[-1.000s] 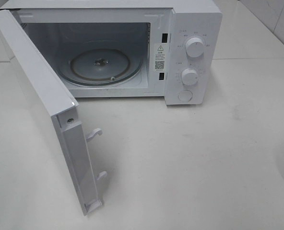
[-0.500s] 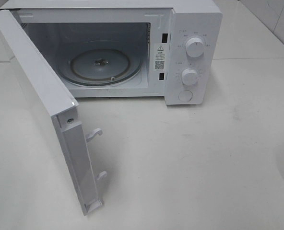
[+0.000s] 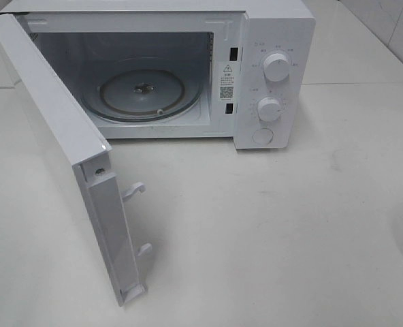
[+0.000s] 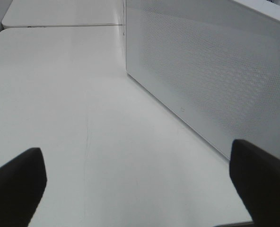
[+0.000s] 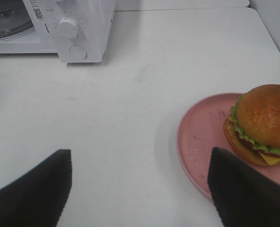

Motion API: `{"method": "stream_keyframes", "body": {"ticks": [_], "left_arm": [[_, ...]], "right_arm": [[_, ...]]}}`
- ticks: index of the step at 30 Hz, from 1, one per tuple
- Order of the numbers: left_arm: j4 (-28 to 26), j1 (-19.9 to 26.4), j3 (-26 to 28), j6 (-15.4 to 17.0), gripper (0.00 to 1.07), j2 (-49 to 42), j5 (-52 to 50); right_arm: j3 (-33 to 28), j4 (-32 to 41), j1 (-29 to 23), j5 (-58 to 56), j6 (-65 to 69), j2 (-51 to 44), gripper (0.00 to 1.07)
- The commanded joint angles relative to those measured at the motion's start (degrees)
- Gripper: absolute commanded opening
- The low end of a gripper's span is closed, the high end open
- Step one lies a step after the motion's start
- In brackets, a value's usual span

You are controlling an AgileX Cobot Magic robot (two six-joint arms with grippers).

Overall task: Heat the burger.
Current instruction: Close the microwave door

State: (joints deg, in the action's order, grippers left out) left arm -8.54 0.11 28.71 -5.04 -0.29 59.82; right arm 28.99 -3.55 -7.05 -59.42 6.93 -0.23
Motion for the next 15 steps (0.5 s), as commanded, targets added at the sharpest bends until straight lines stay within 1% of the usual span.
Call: {"method": "stream_keyframes", "body": {"ticks": [1, 8, 10, 13, 14, 15], "left_arm": [[0.29, 0.29, -0.17, 0.00, 1.01, -1.15, -0.40], [0.29, 0.29, 0.23, 0.17, 1.01, -1.03, -0.86], [0.34, 0.29, 1.83, 0.17, 1.00, 0.57, -3.84], [0.29, 0.29, 2.18, 0.17, 0.99, 2.35, -6.13], [0.29, 0.29, 2.18, 0.17, 0.95, 3.21, -7.16], [0.29, 0.29, 2.18, 0.17, 0.89, 5.79, -9.05]], "right_arm": [[0.06, -0.11, 0.40, 0.00, -0.74, -1.49, 0.76], [0.06, -0.17, 0.40, 0.00, -0.63, -1.49, 0.76], [0.06, -0.17, 0.40, 0.00, -0.63, -1.49, 0.76], [0.06, -0.17, 0.40, 0.00, -0.63, -1.49, 0.76], [0.06, -0.17, 0.40, 0.00, -0.63, -1.49, 0.76], [0.06, -0.17, 0.40, 0.00, -0.63, -1.49, 0.76]]}}
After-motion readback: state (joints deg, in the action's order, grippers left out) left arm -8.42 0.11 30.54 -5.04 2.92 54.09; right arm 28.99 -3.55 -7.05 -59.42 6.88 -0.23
